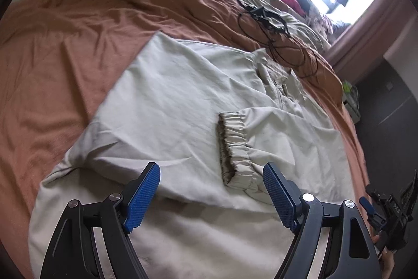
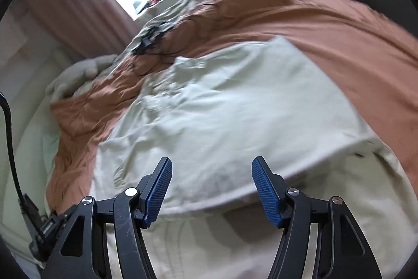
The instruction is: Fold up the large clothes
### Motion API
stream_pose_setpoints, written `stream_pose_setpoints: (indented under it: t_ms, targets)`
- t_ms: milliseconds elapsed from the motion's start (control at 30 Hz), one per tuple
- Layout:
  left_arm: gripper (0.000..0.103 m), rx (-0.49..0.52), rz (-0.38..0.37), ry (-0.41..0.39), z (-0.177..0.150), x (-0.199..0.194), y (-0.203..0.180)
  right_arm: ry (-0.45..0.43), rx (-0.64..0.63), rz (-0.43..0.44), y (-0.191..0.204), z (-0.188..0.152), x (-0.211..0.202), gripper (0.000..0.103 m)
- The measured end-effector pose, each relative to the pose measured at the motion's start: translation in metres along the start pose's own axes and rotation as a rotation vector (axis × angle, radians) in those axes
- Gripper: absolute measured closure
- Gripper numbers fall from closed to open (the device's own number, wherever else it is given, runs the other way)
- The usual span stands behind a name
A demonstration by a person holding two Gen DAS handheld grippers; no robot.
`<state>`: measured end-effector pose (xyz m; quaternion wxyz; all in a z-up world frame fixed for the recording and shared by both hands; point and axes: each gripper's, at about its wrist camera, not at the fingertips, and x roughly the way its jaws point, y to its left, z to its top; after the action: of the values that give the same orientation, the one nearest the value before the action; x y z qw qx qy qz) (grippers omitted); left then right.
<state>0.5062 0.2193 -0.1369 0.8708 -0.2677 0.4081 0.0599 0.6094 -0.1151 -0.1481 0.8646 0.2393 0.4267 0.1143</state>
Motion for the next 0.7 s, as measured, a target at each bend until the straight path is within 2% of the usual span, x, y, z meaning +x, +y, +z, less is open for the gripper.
stream_pose_setpoints:
  t_ms: [67,167,333,533,600,667,700]
  targets:
    - [0.021,0.017,-0.003,-0.005,0.001,0.007,-0.008,-0.007,0.075,0.008,-0.032,-0.004,-0.001,0.039]
    - [0.021,0.022,-0.004,0.002,0.001,0.022,-0.017,0.045,0.195,-0.016,-0.066,-0.006,0.001,0.039]
    - [0.021,0.014,-0.017,0.018,-0.005,0.044,-0.029,0.033,0.292,0.031,-0.095,-0.002,-0.010,0.039]
    - [0.021,0.085,0.039,0.066,-0.019,0.068,-0.039,0.049,0.365,0.028,-0.127,-0.003,-0.004,0.039]
    - [0.027,0.101,0.053,0.074,-0.023,0.074,-0.040,0.053,0.397,0.031,-0.139,-0.003,-0.001,0.039]
    - [0.046,0.115,0.068,0.080,-0.025,0.079,-0.040,0.058,0.437,0.052,-0.154,-0.002,0.003,0.041]
    - [0.048,0.127,0.076,0.079,-0.026,0.082,-0.040,0.062,0.468,0.075,-0.160,-0.002,0.007,0.046]
